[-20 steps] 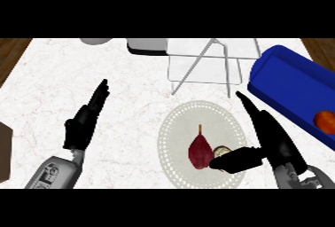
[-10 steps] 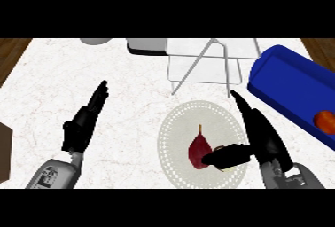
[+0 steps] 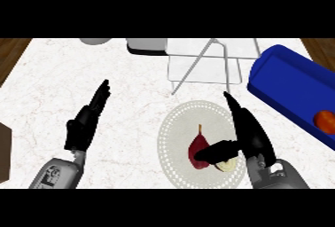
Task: Pick the pear from the placemat and place it in the tiered shelf
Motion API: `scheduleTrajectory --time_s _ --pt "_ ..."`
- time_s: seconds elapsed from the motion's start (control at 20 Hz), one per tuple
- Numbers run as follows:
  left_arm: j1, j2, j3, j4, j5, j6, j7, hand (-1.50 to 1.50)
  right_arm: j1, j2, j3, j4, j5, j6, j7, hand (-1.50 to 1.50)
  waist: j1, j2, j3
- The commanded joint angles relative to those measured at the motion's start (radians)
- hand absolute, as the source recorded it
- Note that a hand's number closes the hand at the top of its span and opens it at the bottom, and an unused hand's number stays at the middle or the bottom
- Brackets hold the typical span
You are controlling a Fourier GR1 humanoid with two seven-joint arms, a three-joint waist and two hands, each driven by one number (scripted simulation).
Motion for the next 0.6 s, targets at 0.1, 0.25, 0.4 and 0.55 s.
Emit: scheduleTrajectory --time_s 0.1,0.25,0.4,0.55 --pt "-0.023 -0.022 0.022 0.036 -0.016 -0.024 -0.009 0.00 0.004 0.089 0.015 0.074 0.077 -0.001 0.100 -1.50 0.000 0.001 0.000" --pt "0.013 -0.006 0.036 0.005 -0.008 -0.046 -0.016 0.00 0.089 0.057 0.008 -0.003 0.063 0.049 0.110 -1.50 -0.004 -0.001 0.000" --pt "-0.027 0.013 0.080 -0.020 0.005 -0.076 0.034 0.00 0.014 0.116 -0.020 0.074 0.093 0.064 0.109 -1.50 0.001 0.000 0.000" --pt "-0.006 -0.048 0.045 0.048 -0.044 -0.047 -0.040 0.00 0.010 0.112 -0.050 0.054 0.083 0.113 0.123 -1.50 -0.003 0.000 0.000"
